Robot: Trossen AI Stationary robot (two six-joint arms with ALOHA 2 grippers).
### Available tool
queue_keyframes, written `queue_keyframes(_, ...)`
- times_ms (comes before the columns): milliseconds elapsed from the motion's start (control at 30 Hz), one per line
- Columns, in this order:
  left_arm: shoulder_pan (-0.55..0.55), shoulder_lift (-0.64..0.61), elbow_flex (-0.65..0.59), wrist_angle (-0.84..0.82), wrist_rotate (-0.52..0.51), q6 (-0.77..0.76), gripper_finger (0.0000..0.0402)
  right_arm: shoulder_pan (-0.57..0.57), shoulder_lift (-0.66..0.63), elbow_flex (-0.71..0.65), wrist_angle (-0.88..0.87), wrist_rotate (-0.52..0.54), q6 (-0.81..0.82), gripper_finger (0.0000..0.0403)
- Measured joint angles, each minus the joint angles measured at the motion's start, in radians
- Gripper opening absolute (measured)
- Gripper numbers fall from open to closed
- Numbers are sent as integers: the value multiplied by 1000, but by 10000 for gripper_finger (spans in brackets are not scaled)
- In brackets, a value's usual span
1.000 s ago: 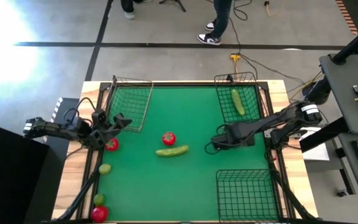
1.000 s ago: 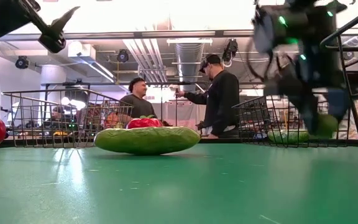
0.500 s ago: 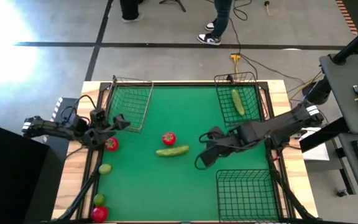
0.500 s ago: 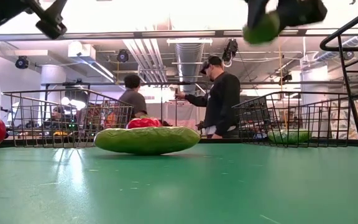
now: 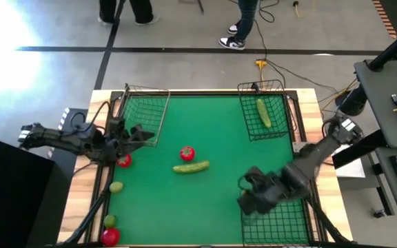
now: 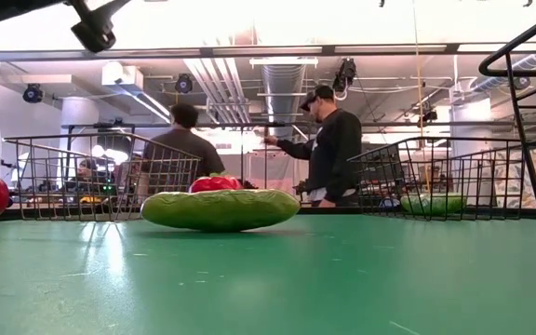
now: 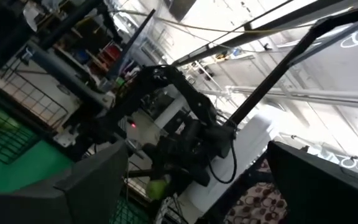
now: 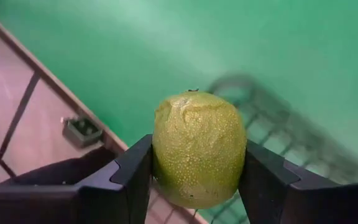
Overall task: Sort produce into baskets
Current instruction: Put the top right lime into the bottom right wire basket
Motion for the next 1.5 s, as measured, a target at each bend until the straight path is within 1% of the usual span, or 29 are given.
queue_keyframes(133, -3, 81, 59, -27, 1, -36, 366, 131, 26, -33, -9, 26, 156, 184)
queue_keyframes(200, -12, 122, 101, -93, 3, -61, 366, 175, 54, -50, -13, 20, 228, 184)
queue_keyframes(267, -31, 169, 155, -194, 9, -79, 366, 196, 90, -64, -5, 16, 276, 185)
queue_keyframes(400, -85, 266, 276, -385, 9, -100, 366, 216, 182, -61, 5, 3, 272, 186)
queue_keyframes(467, -119, 313, 336, -469, 9, -128, 366, 217, 221, -60, 4, -28, 266, 186)
queue_keyframes(533, -159, 359, 400, -557, 9, -158, 366, 216, 256, -60, 3, -62, 253, 186)
queue_keyframes(633, -233, 424, 499, -673, 2, -197, 366, 216, 289, -60, 0, -73, 201, 186)
queue_keyframes(733, -327, 491, 602, -779, -54, -215, 366, 212, 294, -62, -3, -74, 168, 187)
queue_keyframes(800, -385, 532, 667, -832, -103, -221, 366, 211, 288, -68, -7, -70, 187, 187)
queue_keyframes(900, -453, 582, 747, -877, -179, -200, 366, 212, 280, -81, -15, -37, 285, 187)
queue_keyframes(1000, -493, 610, 807, -899, -257, -156, 366, 224, 279, -100, -17, -50, 395, 187)
queue_keyframes(1100, -512, 621, 844, -948, -252, -122, 366, 243, 279, -132, -36, -68, 526, 187)
queue_keyframes(1167, -526, 622, 864, -1030, -223, -110, 366, 250, 277, -156, -63, -136, 622, 187)
queue_keyframes(1233, -544, 619, 877, -1147, -213, -128, 366, 253, 277, -171, -84, -220, 703, 187)
queue_keyframes(1300, -572, 615, 877, -1249, -211, -165, 366, 253, 277, -182, -82, -268, 724, 187)
queue_keyframes(1367, -604, 615, 869, -1303, -211, -188, 366, 253, 277, -193, -76, -269, 716, 187)
queue_keyframes(1500, -658, 629, 833, -1315, -207, -207, 366, 244, 278, -230, -30, -281, 721, 187)
